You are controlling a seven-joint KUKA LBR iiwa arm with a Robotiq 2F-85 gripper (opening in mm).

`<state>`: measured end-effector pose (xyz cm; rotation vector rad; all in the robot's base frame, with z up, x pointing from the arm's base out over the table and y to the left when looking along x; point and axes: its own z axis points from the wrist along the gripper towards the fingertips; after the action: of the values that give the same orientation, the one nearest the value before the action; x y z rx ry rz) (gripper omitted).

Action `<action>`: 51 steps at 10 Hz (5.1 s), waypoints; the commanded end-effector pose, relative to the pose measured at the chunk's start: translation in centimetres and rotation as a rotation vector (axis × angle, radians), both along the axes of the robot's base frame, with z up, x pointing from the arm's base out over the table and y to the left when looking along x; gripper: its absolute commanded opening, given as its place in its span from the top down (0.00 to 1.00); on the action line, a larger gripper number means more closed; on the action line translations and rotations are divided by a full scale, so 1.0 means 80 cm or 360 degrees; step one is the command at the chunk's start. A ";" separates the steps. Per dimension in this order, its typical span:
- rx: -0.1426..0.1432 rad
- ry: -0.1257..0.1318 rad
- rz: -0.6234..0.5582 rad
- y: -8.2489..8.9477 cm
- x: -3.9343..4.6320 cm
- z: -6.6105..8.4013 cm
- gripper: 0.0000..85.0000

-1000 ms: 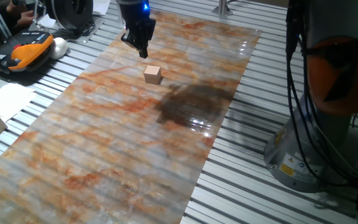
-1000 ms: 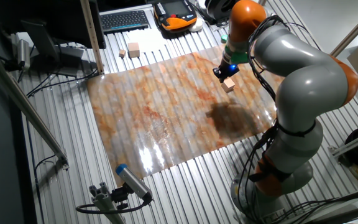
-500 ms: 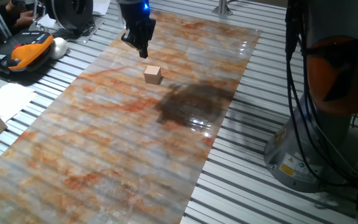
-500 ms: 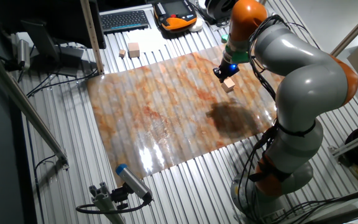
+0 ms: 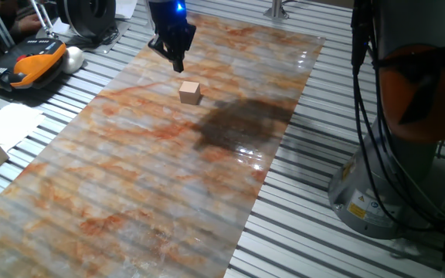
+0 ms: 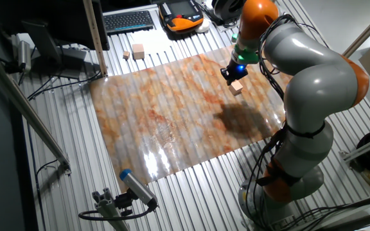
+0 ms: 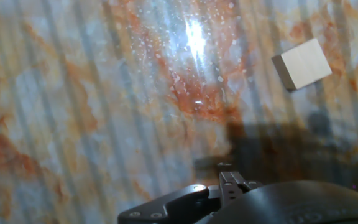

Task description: Use the gripper to push the small block from left to right

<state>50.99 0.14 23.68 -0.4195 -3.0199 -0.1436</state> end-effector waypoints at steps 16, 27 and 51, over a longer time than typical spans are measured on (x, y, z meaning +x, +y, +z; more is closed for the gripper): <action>-0.0173 -0.0122 0.0476 -0.201 0.045 -0.015 1.00; -0.0246 -0.0112 0.0006 -0.201 0.045 -0.015 1.00; -0.0128 -0.0138 0.0162 -0.235 0.076 -0.061 1.00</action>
<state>57.11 -18.69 18.79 -0.2766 -3.1323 -0.0341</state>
